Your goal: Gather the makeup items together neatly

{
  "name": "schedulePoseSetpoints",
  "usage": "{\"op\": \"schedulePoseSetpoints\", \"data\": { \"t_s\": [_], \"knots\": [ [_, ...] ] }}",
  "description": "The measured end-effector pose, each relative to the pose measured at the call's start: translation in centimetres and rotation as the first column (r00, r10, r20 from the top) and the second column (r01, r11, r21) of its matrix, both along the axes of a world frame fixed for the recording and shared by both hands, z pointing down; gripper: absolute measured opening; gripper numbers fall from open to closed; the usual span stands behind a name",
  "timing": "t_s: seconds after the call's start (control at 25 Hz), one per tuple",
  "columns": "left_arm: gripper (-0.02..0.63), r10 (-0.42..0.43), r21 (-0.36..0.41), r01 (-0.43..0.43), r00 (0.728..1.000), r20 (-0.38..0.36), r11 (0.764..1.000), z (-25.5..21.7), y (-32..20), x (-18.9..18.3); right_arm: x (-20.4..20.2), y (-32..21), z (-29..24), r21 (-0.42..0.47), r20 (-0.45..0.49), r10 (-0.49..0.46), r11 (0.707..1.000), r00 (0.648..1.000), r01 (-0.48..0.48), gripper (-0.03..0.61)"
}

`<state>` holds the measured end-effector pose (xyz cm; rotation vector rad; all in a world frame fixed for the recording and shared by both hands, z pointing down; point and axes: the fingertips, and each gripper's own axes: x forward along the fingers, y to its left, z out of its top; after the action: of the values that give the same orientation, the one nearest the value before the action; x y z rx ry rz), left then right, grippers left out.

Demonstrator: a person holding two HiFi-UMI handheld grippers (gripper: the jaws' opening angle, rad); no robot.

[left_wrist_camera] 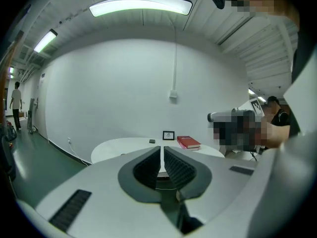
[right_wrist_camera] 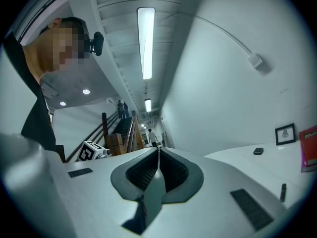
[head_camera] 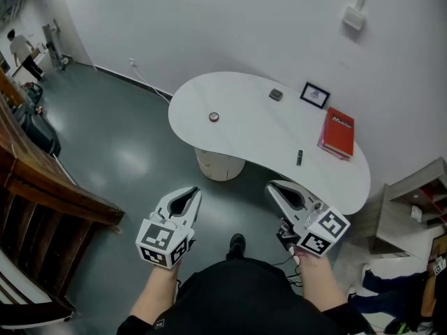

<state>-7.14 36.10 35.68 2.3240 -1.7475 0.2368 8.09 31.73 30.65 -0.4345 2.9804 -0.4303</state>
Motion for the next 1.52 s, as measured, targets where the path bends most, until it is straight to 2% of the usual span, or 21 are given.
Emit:
{"op": "schedulePoseSetpoints", "data": {
  "t_s": [0.4,0.72,0.96,1.2,1.52],
  "knots": [
    [0.029,0.013,-0.005,-0.012,0.999,0.031,1.000,-0.5,-10.2,1.8,2.8,-9.9,0.6,-0.018,0.026,0.029,0.999,0.999,-0.029,0.037],
    [0.029,0.026,-0.024,-0.026,0.999,0.029,0.999,0.5,-16.7,0.0,2.1,-15.6,1.5,-0.043,0.016,0.057,0.997,0.998,-0.056,0.037],
    [0.029,0.064,-0.037,-0.063,0.998,0.024,0.997,1.6,-23.1,-3.0,-0.6,-21.5,2.0,-0.052,0.000,0.101,0.994,0.995,-0.101,0.037],
    [0.029,0.103,-0.042,-0.102,0.994,0.031,0.994,1.7,-29.1,-7.4,-5.4,-26.5,2.0,-0.062,-0.025,0.113,0.991,0.993,-0.114,0.037],
    [0.031,0.177,-0.066,-0.174,0.984,0.035,0.982,3.1,-33.9,-11.3,-10.7,-30.7,2.3,-0.087,-0.054,0.140,0.986,0.989,-0.144,0.037]
  ]
}}
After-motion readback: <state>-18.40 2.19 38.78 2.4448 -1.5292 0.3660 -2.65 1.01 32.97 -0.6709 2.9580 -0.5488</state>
